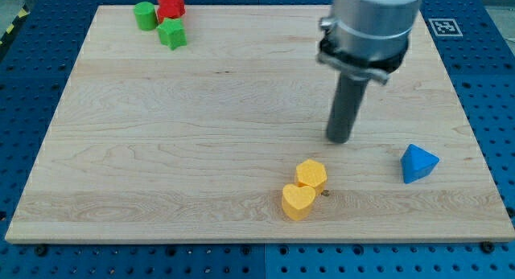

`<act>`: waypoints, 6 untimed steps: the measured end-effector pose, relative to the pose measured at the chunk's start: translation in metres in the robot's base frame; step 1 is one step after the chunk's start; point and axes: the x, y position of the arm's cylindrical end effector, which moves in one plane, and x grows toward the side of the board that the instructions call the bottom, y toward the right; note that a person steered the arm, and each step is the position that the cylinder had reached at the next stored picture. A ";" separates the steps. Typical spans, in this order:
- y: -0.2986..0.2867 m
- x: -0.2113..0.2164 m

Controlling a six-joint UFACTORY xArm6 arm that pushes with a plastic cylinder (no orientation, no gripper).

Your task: Place the triangle to the left of the yellow blocks

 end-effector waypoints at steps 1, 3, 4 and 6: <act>0.080 -0.002; 0.169 0.058; 0.116 0.067; 0.059 0.066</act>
